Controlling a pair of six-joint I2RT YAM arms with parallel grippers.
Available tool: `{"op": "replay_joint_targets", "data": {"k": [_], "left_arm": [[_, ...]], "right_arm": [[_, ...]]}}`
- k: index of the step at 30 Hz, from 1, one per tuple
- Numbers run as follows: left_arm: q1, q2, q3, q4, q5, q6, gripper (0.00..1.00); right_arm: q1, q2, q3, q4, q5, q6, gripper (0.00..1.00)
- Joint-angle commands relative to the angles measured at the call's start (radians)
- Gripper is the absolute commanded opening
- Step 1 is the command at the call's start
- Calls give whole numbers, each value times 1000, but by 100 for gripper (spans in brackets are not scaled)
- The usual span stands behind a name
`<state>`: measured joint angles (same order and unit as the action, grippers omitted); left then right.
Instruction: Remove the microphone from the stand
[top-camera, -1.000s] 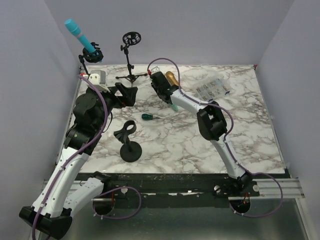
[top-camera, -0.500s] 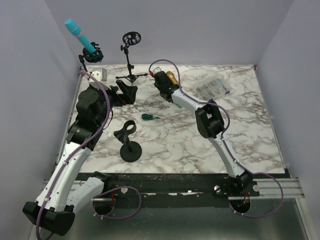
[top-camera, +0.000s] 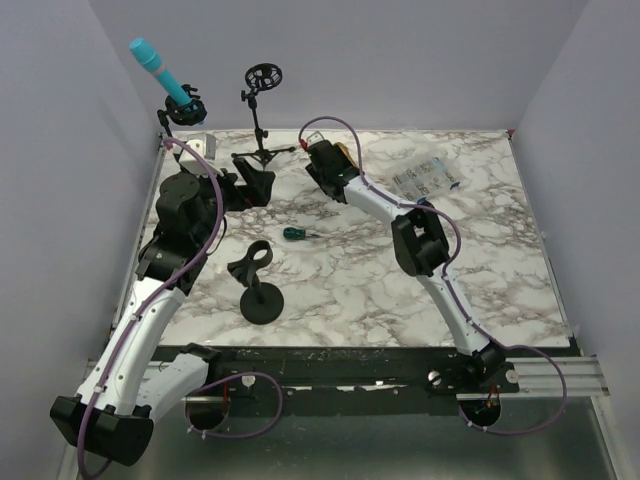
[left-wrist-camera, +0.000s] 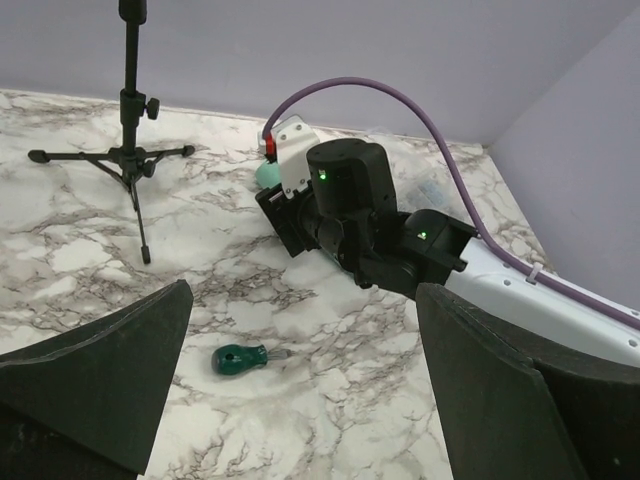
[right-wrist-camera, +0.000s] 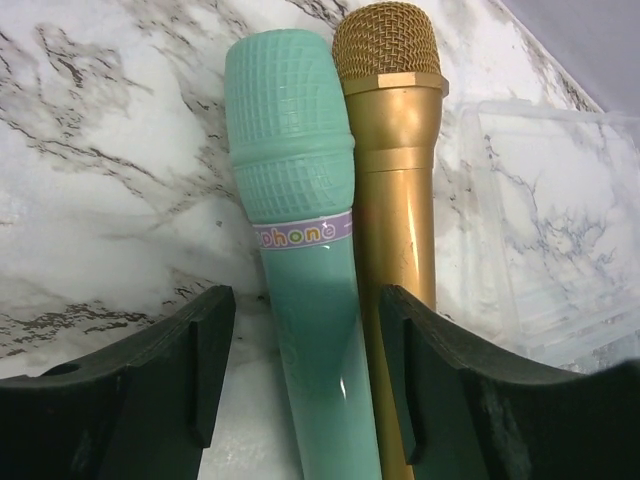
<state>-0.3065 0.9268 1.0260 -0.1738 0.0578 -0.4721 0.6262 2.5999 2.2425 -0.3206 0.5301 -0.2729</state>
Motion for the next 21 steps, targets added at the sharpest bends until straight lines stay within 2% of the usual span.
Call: {"op": "replay_joint_targets", "data": {"k": [1,5,7,13,17,21], "left_arm": [[7,7,1,17,11,4,96],[7,17,3,15,4,11,96],[7,25,2,13,3,13,96],[7,71,31,-21,19,19,96],[10,91,36,-20,53,27,96],[10,105,26,-2,56,52,96]], "right_arm": [[-5,-88,70,-73,-19,38,67],[-4,-206,33,-115,-40,117,69],[-3,-290,-42,-118,-43,171,74],[-3,-587,-464,-29,-144,359,89],[-3,-776,-757,77,-251,453,95],[-4,-900,-1003,187,-331,534,97]]}}
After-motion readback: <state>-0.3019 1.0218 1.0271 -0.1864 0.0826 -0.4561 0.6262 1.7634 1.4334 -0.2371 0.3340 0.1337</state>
